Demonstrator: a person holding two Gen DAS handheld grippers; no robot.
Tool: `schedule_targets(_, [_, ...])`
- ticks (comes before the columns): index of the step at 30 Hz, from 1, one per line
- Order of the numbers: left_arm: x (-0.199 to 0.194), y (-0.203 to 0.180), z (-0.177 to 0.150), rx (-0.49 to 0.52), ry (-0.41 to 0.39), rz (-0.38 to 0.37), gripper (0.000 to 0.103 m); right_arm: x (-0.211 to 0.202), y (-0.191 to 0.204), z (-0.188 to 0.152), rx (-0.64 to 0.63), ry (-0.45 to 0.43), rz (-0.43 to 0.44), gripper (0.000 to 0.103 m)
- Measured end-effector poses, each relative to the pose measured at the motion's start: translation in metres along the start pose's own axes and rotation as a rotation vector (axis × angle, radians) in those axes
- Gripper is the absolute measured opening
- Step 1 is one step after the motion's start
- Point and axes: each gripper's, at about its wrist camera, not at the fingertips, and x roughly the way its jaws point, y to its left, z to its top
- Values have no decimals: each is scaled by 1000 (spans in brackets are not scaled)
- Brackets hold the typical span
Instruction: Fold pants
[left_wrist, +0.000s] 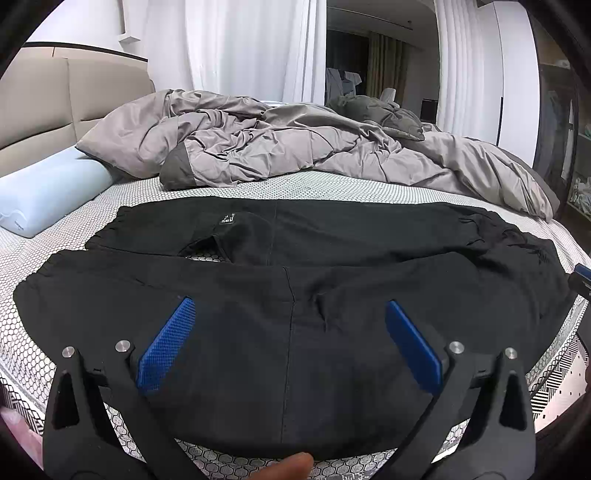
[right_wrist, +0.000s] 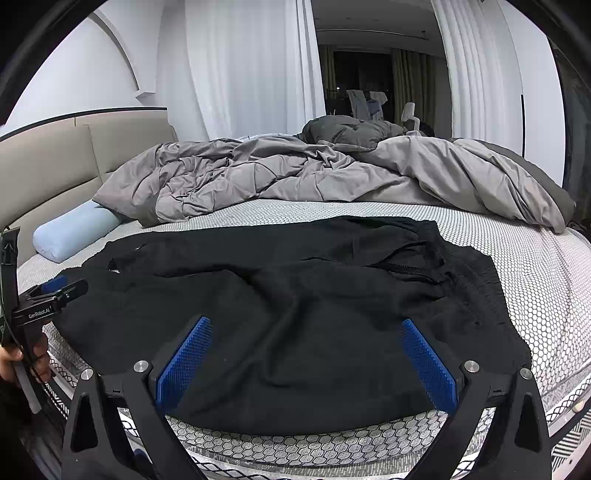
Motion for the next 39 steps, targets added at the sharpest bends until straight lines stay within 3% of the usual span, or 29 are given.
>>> schedule_targets(30, [0, -1, -1, 3, -1, 6, 102, 5, -6, -1, 27, 13, -5, 103])
schedule_targets(39, [-12, 29, 10, -22, -4, -3, 102, 5, -14, -1, 39, 13, -24, 103])
